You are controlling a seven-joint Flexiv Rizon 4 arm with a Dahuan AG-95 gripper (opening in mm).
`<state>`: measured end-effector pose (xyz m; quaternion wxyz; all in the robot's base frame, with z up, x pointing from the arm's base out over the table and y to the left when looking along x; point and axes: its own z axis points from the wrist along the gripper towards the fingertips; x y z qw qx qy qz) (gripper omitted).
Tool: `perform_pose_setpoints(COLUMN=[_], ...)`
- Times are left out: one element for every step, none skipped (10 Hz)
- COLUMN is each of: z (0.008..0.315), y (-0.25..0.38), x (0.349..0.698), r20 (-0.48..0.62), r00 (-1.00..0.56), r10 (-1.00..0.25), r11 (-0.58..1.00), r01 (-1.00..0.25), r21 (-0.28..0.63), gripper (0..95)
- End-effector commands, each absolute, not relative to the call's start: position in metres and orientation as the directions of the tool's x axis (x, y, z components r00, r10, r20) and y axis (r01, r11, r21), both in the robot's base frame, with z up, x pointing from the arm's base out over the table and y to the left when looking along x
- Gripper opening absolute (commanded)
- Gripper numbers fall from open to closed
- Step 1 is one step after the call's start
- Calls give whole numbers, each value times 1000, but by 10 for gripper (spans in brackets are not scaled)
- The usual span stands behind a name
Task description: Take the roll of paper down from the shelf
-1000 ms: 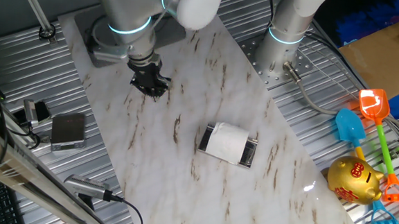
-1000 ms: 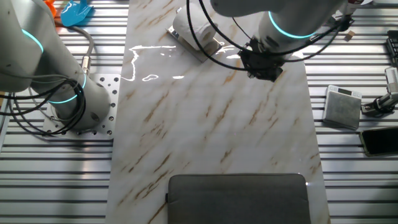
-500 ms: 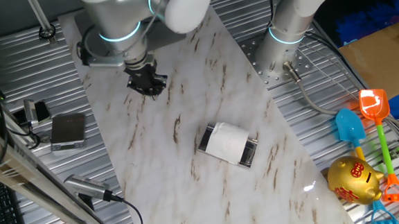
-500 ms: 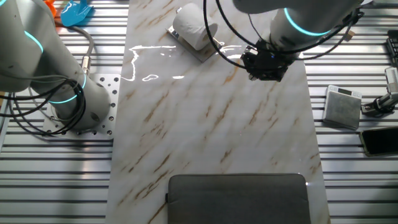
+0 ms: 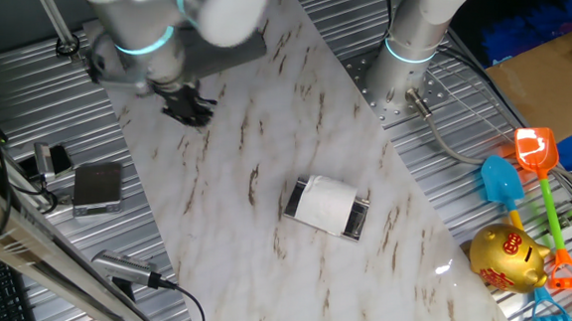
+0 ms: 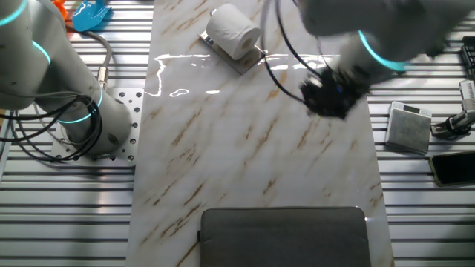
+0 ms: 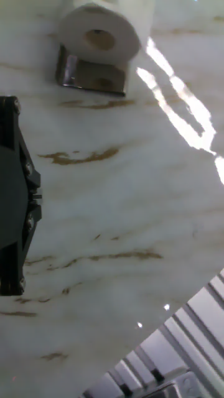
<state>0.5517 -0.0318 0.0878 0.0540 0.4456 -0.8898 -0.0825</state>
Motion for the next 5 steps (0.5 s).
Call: perform_pose_setpoints(z=[82,82,81,80,79], y=[-48,-50,-50,-50,-50], x=[554,553,552,550,548], r20=[-21,-19,-18,-20,-18], r00=[-494,-492,-488,-485,-484], r10=[-869,-870,-873,-874,-875], r11=[484,482,478,474,474], r01=[-858,-859,-861,-863,-863], r21=[171,170,174,174,174], gripper=[0,0,0,0,0])
